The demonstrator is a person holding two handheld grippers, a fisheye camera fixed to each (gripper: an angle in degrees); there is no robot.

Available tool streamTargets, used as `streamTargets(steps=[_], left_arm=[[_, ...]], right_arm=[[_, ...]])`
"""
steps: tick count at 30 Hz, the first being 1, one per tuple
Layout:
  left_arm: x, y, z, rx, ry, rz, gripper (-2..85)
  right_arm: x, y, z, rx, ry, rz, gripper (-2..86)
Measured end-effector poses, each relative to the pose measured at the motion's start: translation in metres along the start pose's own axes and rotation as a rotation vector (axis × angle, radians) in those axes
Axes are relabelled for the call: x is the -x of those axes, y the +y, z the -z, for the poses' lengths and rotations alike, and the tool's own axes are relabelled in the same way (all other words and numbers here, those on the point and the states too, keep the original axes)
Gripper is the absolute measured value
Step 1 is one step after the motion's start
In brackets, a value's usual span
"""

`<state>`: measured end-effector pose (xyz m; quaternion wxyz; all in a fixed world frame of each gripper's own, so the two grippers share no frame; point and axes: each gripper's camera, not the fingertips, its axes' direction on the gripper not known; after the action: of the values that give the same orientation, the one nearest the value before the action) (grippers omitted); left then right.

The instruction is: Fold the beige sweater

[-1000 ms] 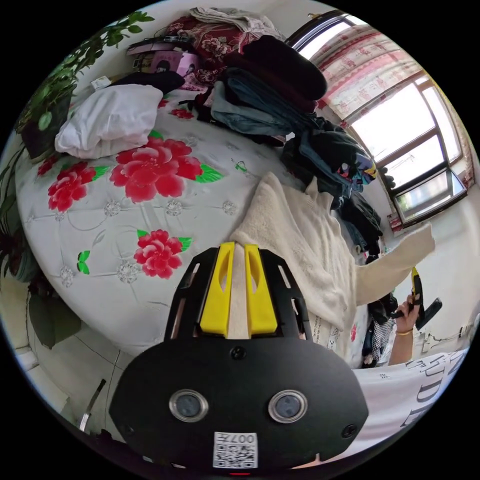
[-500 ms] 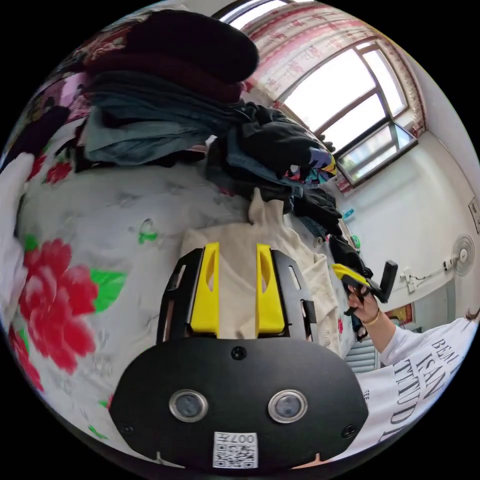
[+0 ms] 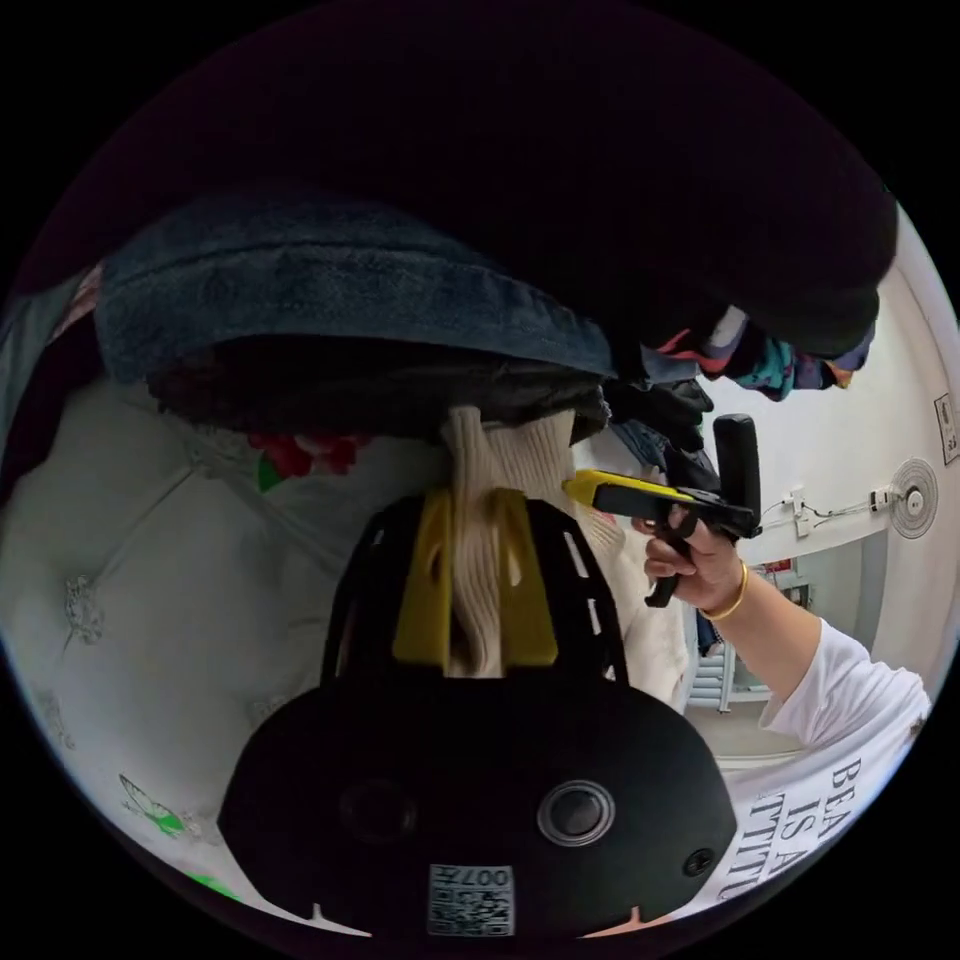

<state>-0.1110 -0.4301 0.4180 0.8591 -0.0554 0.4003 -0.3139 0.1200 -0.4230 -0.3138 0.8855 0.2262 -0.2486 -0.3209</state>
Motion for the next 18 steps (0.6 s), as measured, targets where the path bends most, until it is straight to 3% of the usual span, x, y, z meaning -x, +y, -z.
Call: streamTargets(steps=[3, 5, 9, 12, 16, 18], left_arm=[[-0.012, 0.014, 0.019, -0.062, 0.099, -0.087, 0.0], [-0.040, 0.046, 0.070, -0.208, 0.246, -0.247, -0.3], [-0.099, 0.126, 0.126, -0.224, 0.261, -0.551, 0.1], [-0.126, 0.193, 0.114, -0.096, 0.213, -0.608, 1.8], [-0.121, 0.262, 0.061, 0.153, 0.118, -0.451, 5.5], [-0.129, 0.279, 0.067, 0.127, 0.095, -0.421, 5.9]], right_arm=[[0.003, 0.009, 0.019, -0.054, -0.158, 0.092, 2.1], [0.021, 0.039, 0.062, -0.166, -0.287, 0.260, 1.3], [0.066, 0.118, 0.126, -0.186, -0.327, 0.571, 1.3], [0.108, 0.189, 0.124, -0.039, -0.132, 0.699, 2.2], [0.118, 0.252, 0.048, 0.274, 0.162, 0.543, 5.1], [0.128, 0.269, 0.041, 0.305, 0.224, 0.544, 5.6]])
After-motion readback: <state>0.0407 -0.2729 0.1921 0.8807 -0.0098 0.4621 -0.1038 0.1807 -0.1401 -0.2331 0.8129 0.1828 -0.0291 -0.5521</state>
